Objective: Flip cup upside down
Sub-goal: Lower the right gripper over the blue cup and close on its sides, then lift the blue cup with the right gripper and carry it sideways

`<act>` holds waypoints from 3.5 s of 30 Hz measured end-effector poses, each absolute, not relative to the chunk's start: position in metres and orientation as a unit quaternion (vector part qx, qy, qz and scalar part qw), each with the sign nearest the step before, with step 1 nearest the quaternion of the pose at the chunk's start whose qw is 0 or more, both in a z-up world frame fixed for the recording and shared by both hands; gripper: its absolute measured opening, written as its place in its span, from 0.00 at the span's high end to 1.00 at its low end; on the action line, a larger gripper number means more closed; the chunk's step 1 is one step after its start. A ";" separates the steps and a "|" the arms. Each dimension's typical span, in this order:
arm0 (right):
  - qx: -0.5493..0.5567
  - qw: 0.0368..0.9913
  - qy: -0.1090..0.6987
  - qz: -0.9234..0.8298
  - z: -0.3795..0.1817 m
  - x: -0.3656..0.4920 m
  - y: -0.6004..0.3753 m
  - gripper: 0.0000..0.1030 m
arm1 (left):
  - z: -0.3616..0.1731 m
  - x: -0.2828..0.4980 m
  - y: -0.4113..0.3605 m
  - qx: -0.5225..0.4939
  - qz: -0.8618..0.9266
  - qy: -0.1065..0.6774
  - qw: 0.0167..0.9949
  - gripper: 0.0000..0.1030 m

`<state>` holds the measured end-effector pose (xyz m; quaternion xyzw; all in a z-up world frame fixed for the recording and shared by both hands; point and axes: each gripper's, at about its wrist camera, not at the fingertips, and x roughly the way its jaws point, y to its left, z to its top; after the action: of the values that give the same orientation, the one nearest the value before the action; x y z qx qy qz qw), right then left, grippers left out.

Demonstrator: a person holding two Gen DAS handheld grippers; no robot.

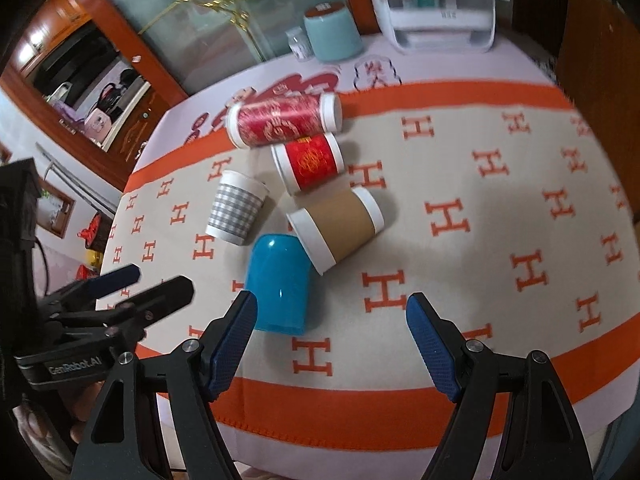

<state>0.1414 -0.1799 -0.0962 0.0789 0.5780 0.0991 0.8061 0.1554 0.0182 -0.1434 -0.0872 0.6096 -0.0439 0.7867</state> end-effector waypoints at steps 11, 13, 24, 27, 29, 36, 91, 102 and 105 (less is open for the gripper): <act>0.128 0.757 0.636 0.083 -0.172 0.162 -0.197 0.35 | -0.211 0.190 0.011 -0.125 -0.061 0.675 0.725 0.12; 0.130 0.752 0.641 0.081 -0.181 0.162 -0.199 0.35 | -0.216 0.195 0.009 -0.127 -0.063 0.680 0.720 0.13; 0.146 0.731 0.662 0.080 -0.207 0.171 -0.200 0.35 | -0.234 0.214 -0.012 -0.108 -0.082 0.708 0.693 0.27; 0.148 0.726 0.666 0.083 -0.211 0.172 -0.197 0.35 | -0.238 0.217 -0.016 -0.107 -0.086 0.713 0.687 0.27; 0.152 0.722 0.670 0.083 -0.215 0.172 -0.197 0.35 | -0.239 0.218 -0.019 -0.104 -0.088 0.716 0.685 0.28; 0.170 0.714 0.675 0.075 -0.225 0.176 -0.203 0.35 | -0.240 0.221 -0.027 -0.095 -0.100 0.718 0.682 0.35; 0.196 0.697 0.685 0.083 -0.208 0.096 -0.232 0.36 | -0.219 0.102 -0.019 -0.133 -0.088 0.715 0.681 0.28; 0.189 0.696 0.686 0.097 -0.202 0.090 -0.219 0.36 | -0.201 0.089 -0.001 -0.144 -0.090 0.701 0.693 0.28; 0.185 0.696 0.686 0.102 -0.202 0.089 -0.214 0.36 | -0.198 0.084 0.003 -0.146 -0.092 0.699 0.694 0.28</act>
<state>0.0892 -0.2144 -0.2017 0.1853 0.6860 0.1021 0.6961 0.0845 0.0029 -0.1983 -0.1465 0.6985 -0.0916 0.6944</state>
